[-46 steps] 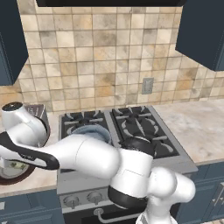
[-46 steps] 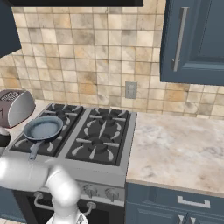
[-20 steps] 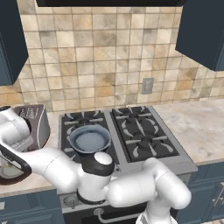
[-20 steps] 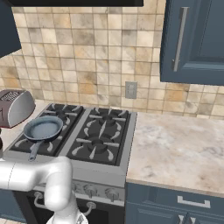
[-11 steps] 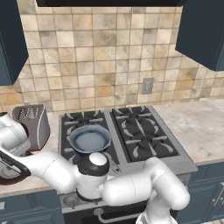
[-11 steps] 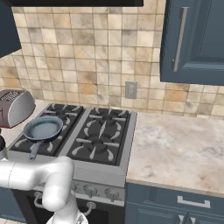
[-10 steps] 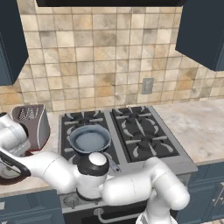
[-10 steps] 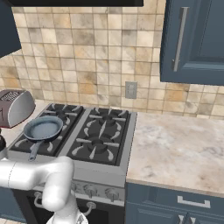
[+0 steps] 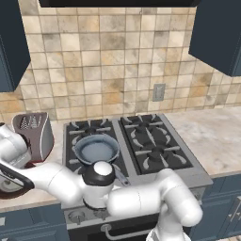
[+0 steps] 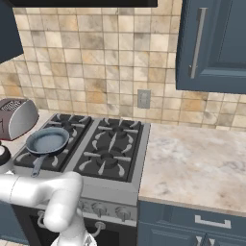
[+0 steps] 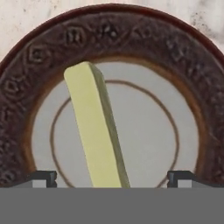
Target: Pick up the butter stick and place it in the pan. Then turn on the burner for the pan.
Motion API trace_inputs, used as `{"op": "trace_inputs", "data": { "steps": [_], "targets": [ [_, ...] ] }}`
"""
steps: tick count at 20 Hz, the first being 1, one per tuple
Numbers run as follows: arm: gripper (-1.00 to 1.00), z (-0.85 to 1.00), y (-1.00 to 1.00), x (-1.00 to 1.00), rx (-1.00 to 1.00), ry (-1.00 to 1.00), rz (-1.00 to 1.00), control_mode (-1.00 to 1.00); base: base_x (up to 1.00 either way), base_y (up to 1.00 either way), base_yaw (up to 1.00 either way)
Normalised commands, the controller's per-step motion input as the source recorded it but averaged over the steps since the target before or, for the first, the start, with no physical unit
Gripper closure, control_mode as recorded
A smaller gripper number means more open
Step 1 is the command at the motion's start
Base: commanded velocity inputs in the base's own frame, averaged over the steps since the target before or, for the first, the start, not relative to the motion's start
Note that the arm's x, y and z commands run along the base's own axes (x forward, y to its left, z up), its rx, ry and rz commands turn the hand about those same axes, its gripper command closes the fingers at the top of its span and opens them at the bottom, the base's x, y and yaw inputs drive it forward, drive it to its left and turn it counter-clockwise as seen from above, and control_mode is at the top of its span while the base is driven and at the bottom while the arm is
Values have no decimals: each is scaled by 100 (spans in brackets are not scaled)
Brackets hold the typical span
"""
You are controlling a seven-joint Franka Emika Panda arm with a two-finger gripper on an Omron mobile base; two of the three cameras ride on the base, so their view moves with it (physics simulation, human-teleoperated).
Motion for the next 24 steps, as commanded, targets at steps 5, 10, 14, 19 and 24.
{"op": "trace_inputs", "data": {
  "steps": [5,10,14,19,24],
  "targets": [
    [-100,-18,6,1,0,0,0,-100,0,0,0],
    [-100,-21,5,0,0,0,0,-100,0,0,0],
    [-100,-21,0,0,0,0,0,-100,0,0,0],
    [100,-2,0,0,0,0,0,-100,0,0,0],
    [100,0,0,0,0,0,0,-100,0,0,0]
  ]
}}
